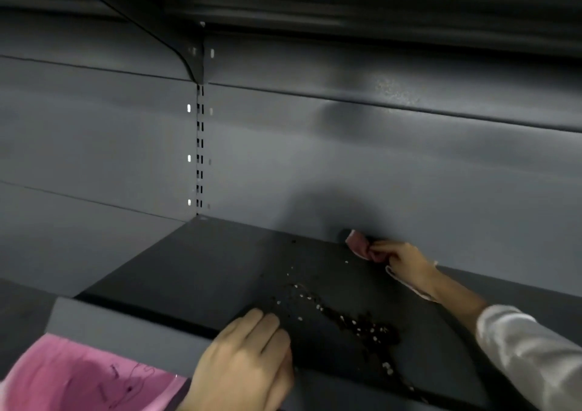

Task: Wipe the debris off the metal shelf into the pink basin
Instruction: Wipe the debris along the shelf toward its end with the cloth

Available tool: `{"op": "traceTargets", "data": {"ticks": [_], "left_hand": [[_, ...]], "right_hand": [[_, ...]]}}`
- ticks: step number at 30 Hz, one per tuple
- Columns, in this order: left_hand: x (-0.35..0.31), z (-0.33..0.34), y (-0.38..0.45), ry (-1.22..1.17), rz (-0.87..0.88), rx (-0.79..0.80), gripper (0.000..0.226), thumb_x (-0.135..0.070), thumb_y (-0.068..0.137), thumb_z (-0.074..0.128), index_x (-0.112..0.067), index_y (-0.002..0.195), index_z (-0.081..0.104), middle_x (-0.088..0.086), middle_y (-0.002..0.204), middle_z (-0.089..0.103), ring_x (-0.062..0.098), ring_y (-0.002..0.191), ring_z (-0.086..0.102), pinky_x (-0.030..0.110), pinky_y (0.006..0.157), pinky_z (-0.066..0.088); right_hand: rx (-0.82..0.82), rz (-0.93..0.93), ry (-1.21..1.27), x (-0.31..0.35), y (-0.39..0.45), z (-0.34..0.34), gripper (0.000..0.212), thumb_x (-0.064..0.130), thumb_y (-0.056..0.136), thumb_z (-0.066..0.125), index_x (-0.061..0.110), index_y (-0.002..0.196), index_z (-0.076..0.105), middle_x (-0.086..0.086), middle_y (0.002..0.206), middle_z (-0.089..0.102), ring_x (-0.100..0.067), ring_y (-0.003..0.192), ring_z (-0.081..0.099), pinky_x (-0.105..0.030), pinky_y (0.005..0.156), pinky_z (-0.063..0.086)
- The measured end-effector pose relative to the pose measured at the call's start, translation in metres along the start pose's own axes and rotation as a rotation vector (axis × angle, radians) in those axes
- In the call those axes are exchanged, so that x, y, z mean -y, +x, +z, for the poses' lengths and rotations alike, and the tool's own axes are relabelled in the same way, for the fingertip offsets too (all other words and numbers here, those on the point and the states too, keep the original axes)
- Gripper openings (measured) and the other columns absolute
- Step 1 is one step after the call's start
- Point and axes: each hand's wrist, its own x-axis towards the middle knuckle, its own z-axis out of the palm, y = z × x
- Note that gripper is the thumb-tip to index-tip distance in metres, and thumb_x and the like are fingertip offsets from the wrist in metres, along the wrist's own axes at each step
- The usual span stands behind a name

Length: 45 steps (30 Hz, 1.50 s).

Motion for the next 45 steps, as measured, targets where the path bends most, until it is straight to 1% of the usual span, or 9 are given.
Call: {"op": "traceTargets", "data": {"ticks": [4,10,14,20,25,33,39,42,45], "left_hand": [[-0.001,-0.001,0.001,-0.006,0.009,0.013,0.026,-0.016,0.071,0.049,-0.013,0.045,0.051,0.005,0.051,0.046,0.019,0.059,0.034,0.030,0.046,0.039],[-0.002,0.001,0.000,0.006,0.013,0.012,0.027,-0.017,0.072,0.048,-0.013,0.045,0.051,0.005,0.052,0.047,0.019,0.060,0.036,0.030,0.050,0.039],[0.000,0.000,0.001,0.005,0.010,0.009,0.028,-0.016,0.073,0.048,-0.013,0.045,0.049,0.004,0.051,0.045,0.019,0.059,0.035,0.029,0.050,0.036],[0.000,-0.001,0.000,-0.014,0.015,0.020,0.027,-0.015,0.074,0.048,-0.012,0.047,0.050,0.005,0.052,0.044,0.020,0.059,0.034,0.027,0.052,0.030],[0.000,-0.002,-0.001,-0.022,0.011,0.045,0.025,-0.016,0.072,0.048,-0.012,0.048,0.051,0.005,0.053,0.046,0.020,0.057,0.037,0.028,0.049,0.033],[0.000,0.001,-0.002,-0.025,0.011,0.029,0.026,-0.013,0.072,0.049,-0.012,0.046,0.050,0.005,0.051,0.044,0.020,0.055,0.037,0.029,0.046,0.037],[-0.001,-0.001,-0.001,-0.023,0.008,0.034,0.026,-0.015,0.072,0.049,-0.012,0.046,0.051,0.005,0.052,0.045,0.020,0.058,0.034,0.028,0.050,0.034],[-0.001,-0.001,0.000,-0.027,0.013,0.031,0.026,-0.015,0.071,0.049,-0.012,0.046,0.051,0.005,0.051,0.046,0.020,0.059,0.033,0.028,0.049,0.034],[0.001,-0.001,0.000,-0.045,0.037,0.034,0.026,-0.014,0.072,0.049,-0.011,0.046,0.049,0.006,0.051,0.043,0.021,0.058,0.033,0.029,0.051,0.030]], "right_hand": [[0.116,0.027,0.162,0.014,-0.017,-0.011,0.052,-0.027,0.071,0.033,-0.003,0.105,0.064,-0.015,0.123,0.059,-0.019,0.115,0.053,-0.006,0.090,0.038],[0.267,-0.150,0.237,0.044,-0.042,-0.010,0.053,-0.027,0.069,0.035,-0.001,0.103,0.066,0.014,0.112,0.053,0.000,0.106,0.049,0.012,0.082,0.026],[-0.030,-0.062,0.139,0.018,-0.007,-0.033,0.051,-0.030,0.066,0.032,-0.008,0.099,0.066,-0.019,0.119,0.061,-0.017,0.113,0.051,-0.004,0.093,0.031],[-0.028,0.070,0.024,-0.016,-0.007,-0.012,0.049,-0.024,0.070,0.036,-0.002,0.101,0.067,-0.018,0.119,0.063,-0.026,0.116,0.054,-0.023,0.100,0.036],[0.179,0.120,0.241,-0.002,-0.015,-0.026,0.051,-0.028,0.072,0.029,-0.008,0.102,0.064,-0.016,0.108,0.062,-0.017,0.085,0.061,0.004,0.066,0.044],[-0.028,0.103,0.129,-0.005,-0.001,-0.023,0.051,-0.026,0.071,0.032,-0.005,0.101,0.066,-0.019,0.120,0.061,-0.024,0.118,0.053,-0.026,0.105,0.034],[0.106,0.162,0.273,0.008,-0.016,-0.020,0.051,-0.024,0.074,0.031,-0.002,0.103,0.066,-0.009,0.113,0.062,-0.016,0.101,0.055,-0.013,0.089,0.041],[0.150,0.070,0.288,0.029,-0.044,-0.021,0.052,-0.026,0.071,0.032,-0.002,0.101,0.067,-0.004,0.111,0.060,-0.013,0.105,0.054,0.009,0.078,0.035],[0.185,-0.063,0.274,0.052,-0.070,-0.011,0.053,-0.025,0.069,0.035,0.002,0.100,0.069,0.007,0.110,0.057,-0.004,0.107,0.052,0.011,0.083,0.028]]}}
